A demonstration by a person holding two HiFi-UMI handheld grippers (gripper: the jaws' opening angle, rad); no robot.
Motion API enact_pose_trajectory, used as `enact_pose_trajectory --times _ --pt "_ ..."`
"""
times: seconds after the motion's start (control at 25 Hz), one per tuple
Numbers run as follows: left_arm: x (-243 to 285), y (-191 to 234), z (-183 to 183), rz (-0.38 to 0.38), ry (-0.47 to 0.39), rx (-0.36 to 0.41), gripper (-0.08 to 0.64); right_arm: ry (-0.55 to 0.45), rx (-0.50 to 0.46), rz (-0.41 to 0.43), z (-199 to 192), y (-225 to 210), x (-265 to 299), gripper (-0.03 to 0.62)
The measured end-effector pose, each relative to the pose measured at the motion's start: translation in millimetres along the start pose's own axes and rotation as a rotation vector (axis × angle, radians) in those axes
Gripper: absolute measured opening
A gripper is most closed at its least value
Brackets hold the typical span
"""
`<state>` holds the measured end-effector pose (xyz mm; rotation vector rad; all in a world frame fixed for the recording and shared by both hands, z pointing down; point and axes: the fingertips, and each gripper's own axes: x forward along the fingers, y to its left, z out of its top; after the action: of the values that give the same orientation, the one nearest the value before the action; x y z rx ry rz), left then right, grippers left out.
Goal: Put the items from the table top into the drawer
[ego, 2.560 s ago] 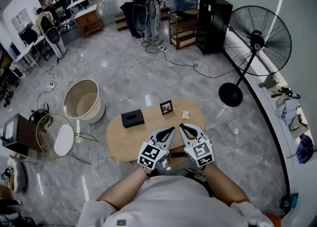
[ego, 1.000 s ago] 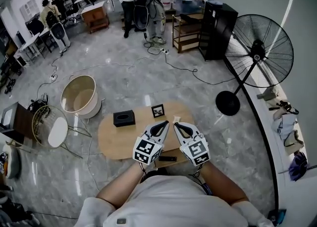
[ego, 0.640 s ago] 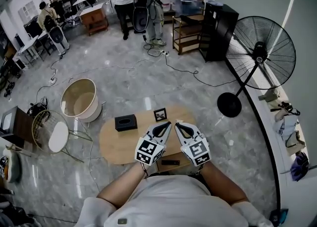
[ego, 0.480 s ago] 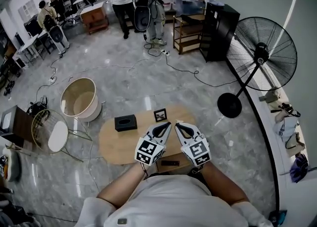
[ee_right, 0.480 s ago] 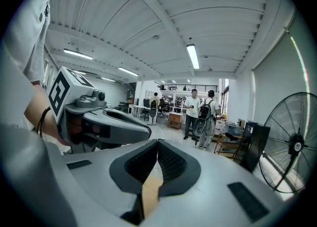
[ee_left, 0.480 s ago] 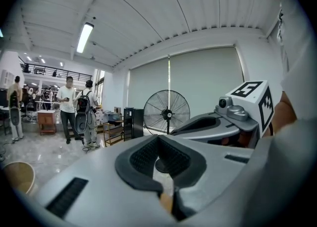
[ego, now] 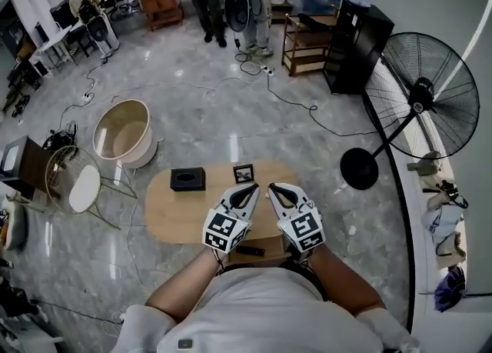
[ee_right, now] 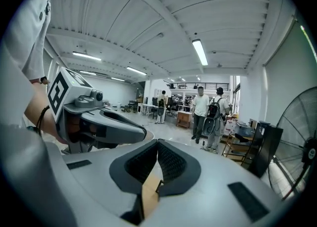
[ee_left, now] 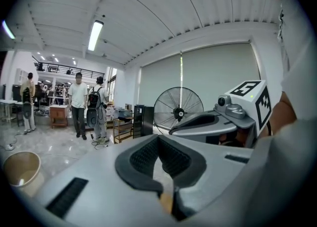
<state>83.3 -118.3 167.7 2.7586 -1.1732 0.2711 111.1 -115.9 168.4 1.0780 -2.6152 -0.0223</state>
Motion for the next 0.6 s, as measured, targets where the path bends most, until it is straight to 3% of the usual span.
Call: enact_pose_trajectory --times 0.6 --pt "95.8 15.9 -3.2 0.300 0.007 -0.065 0.009 0.038 -0.110 0.323 -58.8 -106.4 29.2 0.031"
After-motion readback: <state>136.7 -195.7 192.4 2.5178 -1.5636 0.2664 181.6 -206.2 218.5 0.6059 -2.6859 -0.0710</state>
